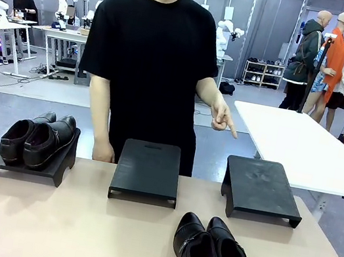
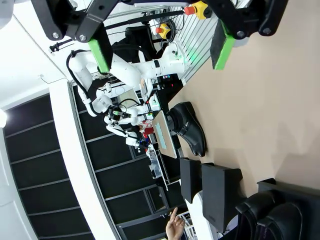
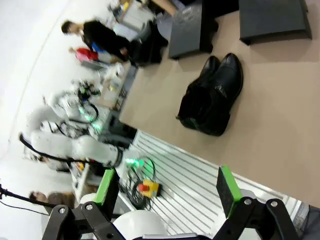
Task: Place the shoes on the stand as instructed by the person.
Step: Pick up another pair of Shoes and place it on the Shoes Stand indicated by the person.
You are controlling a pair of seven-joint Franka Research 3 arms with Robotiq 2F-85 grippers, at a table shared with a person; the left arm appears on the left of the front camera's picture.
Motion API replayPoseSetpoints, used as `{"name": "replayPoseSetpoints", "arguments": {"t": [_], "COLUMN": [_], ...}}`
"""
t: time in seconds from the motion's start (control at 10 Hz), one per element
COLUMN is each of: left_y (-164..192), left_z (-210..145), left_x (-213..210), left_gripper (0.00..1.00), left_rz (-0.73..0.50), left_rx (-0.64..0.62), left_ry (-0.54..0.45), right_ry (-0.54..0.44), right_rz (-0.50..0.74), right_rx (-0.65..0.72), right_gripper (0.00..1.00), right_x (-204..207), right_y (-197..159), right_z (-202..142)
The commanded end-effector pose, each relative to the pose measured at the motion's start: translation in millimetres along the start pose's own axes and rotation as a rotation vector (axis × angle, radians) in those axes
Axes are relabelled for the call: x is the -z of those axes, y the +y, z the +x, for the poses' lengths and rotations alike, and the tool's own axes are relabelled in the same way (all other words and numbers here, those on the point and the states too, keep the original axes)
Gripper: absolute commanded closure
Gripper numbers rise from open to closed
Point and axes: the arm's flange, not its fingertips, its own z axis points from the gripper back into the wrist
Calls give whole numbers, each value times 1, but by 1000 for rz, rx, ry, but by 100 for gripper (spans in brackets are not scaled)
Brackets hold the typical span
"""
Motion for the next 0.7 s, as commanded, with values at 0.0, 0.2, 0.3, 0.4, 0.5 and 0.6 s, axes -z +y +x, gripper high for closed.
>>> {"name": "replayPoseSetpoints", "arguments": {"t": [0.0, 0.2, 0.3, 0.4, 0.5, 0.6], "left_y": [-1, -1, -1, -1, -1, -1], "left_z": [-2, -2, -2, -2, -2, -2], "left_x": [-2, -2, -2, -2, -2, -2], "left_gripper": [0, 0, 0, 0, 0, 0], "left_rz": [-7, -7, -7, -7, -7, -7], "left_rx": [6, 6, 6, 6, 6, 6], "left_ry": [7, 7, 7, 7, 7, 7], "right_ry": [261, 449, 521, 579, 627, 638], "right_rz": [-116, -166, -199, -251, -285, -329], "right_rx": [-30, -39, -26, -21, -8, -1], "right_gripper": [0, 0, 0, 0, 0, 0], "right_x": [48, 109, 146, 178, 210, 238], "right_y": [53, 90, 106, 119, 128, 134], "right_z": [30, 58, 67, 72, 73, 74]}}
